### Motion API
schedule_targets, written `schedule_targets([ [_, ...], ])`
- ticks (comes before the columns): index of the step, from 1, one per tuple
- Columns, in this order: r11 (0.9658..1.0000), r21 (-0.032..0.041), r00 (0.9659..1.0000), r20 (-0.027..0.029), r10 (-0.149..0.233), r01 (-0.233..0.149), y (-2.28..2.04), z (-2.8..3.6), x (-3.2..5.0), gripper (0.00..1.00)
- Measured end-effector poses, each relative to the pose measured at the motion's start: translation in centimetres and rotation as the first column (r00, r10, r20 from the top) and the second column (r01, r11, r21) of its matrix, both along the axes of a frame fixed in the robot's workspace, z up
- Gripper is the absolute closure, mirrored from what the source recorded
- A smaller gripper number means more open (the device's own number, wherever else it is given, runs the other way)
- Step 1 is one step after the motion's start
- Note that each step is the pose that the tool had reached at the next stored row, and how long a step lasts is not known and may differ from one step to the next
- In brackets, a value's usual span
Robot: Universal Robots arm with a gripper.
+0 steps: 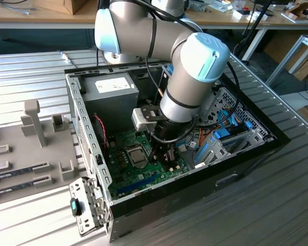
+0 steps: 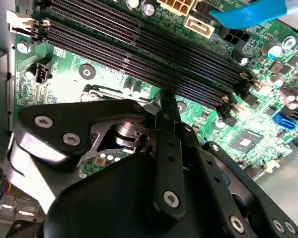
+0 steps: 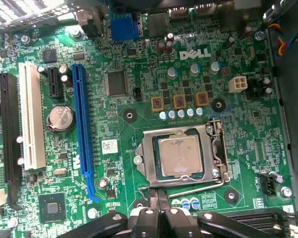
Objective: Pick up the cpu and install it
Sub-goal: 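Install the first cpu locking lever, then install the second cpu locking lever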
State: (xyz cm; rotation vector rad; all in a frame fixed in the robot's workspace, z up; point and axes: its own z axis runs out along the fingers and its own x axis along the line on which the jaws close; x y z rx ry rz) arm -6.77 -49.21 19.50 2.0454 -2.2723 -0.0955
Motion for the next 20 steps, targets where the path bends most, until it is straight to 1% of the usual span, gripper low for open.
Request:
schedule_targets([
  [1,1.0,0.0012,1.0,0.0005,0.0,0.0,0.0,0.2,0.01,0.89],
  [3,1.0,-0.0003,1.0,-0.0002,0.0,0.0,-0.03,1.07,0.01,0.89],
  [4,1.0,0.0001,1.0,0.0,0.0,0.0,-0.03,1.3,0.01,0.89],
  [5,1.0,-0.0004,1.0,-0.0001,0.0,0.0,-0.04,1.67,0.01,0.89],
  [6,1.0,-0.0003,1.0,-0.0001,0.0,0.0,-0.03,1.83,0.01,0.89],
  [11,1.0,0.0001,1.0,-0.0007,0.0,0.0,-0.28,1.75,0.01,0.89],
  [13,1.0,-0.0035,1.0,-0.0012,0.0,0.0,-0.28,1.66,0.01,0.89],
  [14,0.9999,-0.0159,1.0,-0.0014,0.0,0.0,-0.26,1.59,0.03,0.89],
  [15,0.9994,-0.036,1.0,-0.0018,0.0,0.0,-0.15,1.49,0.06,0.89],
  [16,0.9988,-0.0481,1.0,-0.0019,0.0,0.0,-0.09,1.45,0.07,0.89],
  [17,0.9979,-0.0642,1.0,-0.0021,0.0,0.0,0.01,1.41,0.07,0.89],
  [18,0.9945,-0.1043,1.0,-0.002,0.0,0.0,0.24,1.29,0.07,0.89],
  [19,0.9931,-0.1175,1.0,-0.002,0.0,0.0,0.3,1.25,0.07,0.89],
  [20,0.9929,-0.1191,1.0,-0.0023,0.0,0.0,0.35,1.26,0.08,0.89],
])
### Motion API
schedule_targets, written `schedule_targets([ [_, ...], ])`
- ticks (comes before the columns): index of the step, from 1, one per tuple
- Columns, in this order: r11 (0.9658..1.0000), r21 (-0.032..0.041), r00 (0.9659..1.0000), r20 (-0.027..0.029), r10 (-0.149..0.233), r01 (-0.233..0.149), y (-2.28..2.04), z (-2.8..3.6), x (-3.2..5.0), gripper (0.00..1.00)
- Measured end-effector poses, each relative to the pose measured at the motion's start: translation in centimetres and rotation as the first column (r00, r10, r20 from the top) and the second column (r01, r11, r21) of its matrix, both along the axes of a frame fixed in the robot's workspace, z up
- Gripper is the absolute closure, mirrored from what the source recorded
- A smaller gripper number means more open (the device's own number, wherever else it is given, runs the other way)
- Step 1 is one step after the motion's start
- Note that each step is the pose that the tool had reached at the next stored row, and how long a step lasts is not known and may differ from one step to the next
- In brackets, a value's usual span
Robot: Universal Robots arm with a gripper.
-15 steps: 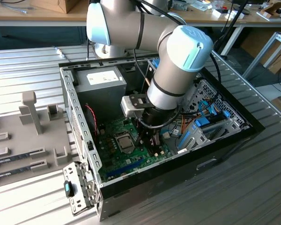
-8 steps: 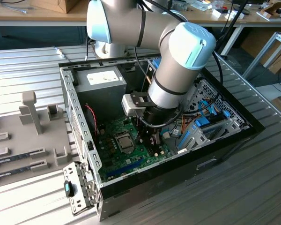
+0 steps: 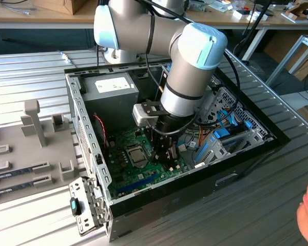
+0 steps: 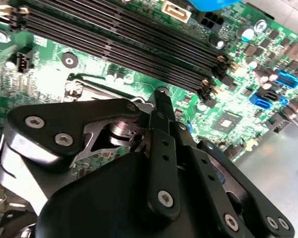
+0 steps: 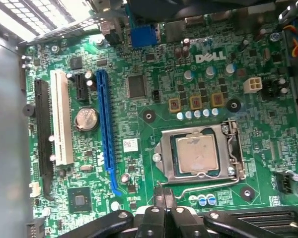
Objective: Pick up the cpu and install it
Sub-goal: 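Install the second cpu locking lever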
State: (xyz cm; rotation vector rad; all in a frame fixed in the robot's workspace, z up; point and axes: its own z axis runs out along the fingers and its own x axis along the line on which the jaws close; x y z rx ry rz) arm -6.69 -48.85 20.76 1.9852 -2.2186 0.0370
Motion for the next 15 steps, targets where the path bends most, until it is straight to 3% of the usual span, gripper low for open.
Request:
schedule_targets([
  [2,1.0,0.0034,1.0,0.0001,0.0,0.0,0.04,-0.02,-0.01,0.89],
  [3,1.0,0.0091,1.0,0.0002,0.0,0.0,0.04,-0.04,-0.01,0.89],
  [4,0.9997,0.0228,1.0,0.0002,0.0,0.0,0.05,-0.04,-0.02,0.89],
  [6,0.9985,0.0553,1.0,0.0001,0.0,0.0,0.04,-0.03,-0.05,0.89],
  [7,0.9959,0.0904,1.0,0.0003,0.0,0.0,0.05,-0.04,-0.1,0.89],
  [8,0.9933,0.1159,1.0,0.0002,0.0,0.0,0.05,-0.03,-0.16,0.89],
  [15,0.9932,0.1162,1.0,0.0045,0.0,0.0,0.05,-0.04,-1.49,0.89],
])
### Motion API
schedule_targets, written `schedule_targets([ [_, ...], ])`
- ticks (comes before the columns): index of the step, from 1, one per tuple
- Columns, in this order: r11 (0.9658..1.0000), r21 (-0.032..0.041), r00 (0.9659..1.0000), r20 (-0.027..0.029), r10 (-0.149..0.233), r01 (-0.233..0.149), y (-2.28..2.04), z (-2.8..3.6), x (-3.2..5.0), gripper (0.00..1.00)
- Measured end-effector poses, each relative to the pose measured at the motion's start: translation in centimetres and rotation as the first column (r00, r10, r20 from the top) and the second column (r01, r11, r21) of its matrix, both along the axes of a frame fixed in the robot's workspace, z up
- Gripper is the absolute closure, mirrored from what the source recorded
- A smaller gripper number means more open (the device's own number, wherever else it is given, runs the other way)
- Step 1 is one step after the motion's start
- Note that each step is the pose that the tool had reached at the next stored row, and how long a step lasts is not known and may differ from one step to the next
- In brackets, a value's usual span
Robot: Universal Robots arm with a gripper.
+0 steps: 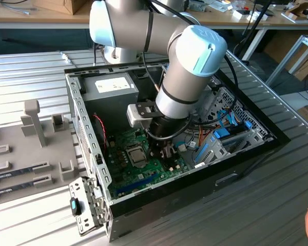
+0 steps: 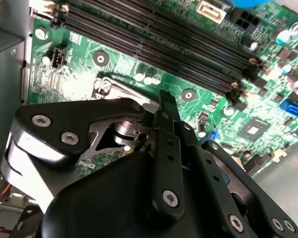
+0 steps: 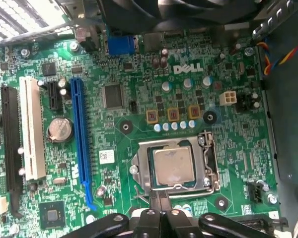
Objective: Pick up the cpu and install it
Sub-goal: 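Install the second cpu locking lever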
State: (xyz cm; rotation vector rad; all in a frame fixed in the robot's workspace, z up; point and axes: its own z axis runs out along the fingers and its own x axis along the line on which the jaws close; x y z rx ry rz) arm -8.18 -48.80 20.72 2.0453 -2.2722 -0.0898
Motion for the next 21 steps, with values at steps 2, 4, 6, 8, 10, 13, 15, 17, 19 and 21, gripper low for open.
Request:
schedule_targets([
  [2,1.0,0.0003,1.0,0.0001,0.0,0.0,-0.05,-0.01,-0.04,0.89],
  [4,1.0,0.0,1.0,0.0,0.0,0.0,-0.25,-0.01,-0.05,0.89],
  [6,1.0,0.0,1.0,0.0,0.0,0.0,-0.49,-0.04,-0.04,0.89],
  [8,1.0,0.0,1.0,0.0001,0.0,0.0,-0.6,-0.06,-0.04,0.89],
  [10,1.0,0.0001,1.0,0.0,0.0,0.0,-0.66,-0.11,-0.05,0.89],
  [13,1.0,-0.0032,1.0,-0.0001,0.0,0.0,-0.79,-0.27,-0.04,0.89],
  [15,1.0,-0.0053,1.0,-0.0031,0.0,0.0,-0.9,-0.47,0.47,0.89],
  [17,1.0,-0.0046,0.9999,-0.0104,0.0,0.0,-0.95,-1.2,1.46,0.89],
  [19,1.0,0.0004,1.0,-0.0092,0.0,0.0,-0.95,-1.19,1.35,0.89],
  [21,1.0,0.0035,1.0,-0.008,0.0,0.0,-0.95,-1.16,1.19,0.89],
])
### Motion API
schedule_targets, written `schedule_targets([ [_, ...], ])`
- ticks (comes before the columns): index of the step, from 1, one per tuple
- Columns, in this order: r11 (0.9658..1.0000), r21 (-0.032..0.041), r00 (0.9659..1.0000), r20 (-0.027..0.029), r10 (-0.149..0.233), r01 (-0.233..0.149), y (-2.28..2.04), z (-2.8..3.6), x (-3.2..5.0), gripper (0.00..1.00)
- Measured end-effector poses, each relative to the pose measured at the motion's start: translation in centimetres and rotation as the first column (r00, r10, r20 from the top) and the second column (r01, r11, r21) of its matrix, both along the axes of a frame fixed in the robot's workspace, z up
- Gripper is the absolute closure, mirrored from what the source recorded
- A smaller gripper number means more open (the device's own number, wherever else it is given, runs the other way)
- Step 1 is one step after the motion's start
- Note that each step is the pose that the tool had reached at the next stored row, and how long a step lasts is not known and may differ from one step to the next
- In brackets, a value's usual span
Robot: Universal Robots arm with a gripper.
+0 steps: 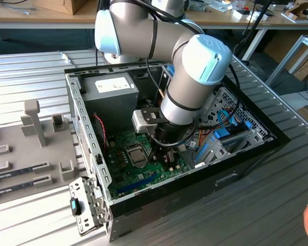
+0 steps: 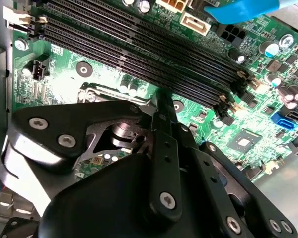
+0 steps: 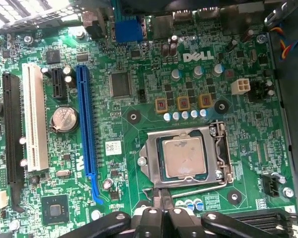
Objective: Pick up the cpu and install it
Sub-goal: 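Install the second cpu locking lever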
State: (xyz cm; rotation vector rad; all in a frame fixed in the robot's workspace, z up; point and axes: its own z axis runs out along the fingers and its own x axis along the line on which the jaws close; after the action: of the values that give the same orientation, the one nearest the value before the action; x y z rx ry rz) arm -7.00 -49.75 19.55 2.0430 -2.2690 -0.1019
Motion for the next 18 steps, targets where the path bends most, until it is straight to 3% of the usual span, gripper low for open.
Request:
schedule_targets([
  [5,0.9999,0.0108,1.0,0.0033,-0.001,0.001,0.01,0.25,-0.29,0.89],
  [9,0.9999,0.0154,1.0,0.0031,-0.001,0.001,0.01,1.02,-0.29,0.89],
  [11,0.9998,0.0204,1.0,0.0035,-0.001,0.001,0.0,1.1,-0.36,0.89],
  [12,0.9998,0.0213,1.0,0.0036,-0.001,0.001,0.0,1.17,-0.37,0.89],
  [15,0.9998,0.0219,1.0,0.0035,-0.001,0.001,0.0,2.21,-0.33,0.89],
  [18,0.9998,0.022,1.0,0.0012,-0.001,0.001,0.01,2.46,0.26,0.89],
])
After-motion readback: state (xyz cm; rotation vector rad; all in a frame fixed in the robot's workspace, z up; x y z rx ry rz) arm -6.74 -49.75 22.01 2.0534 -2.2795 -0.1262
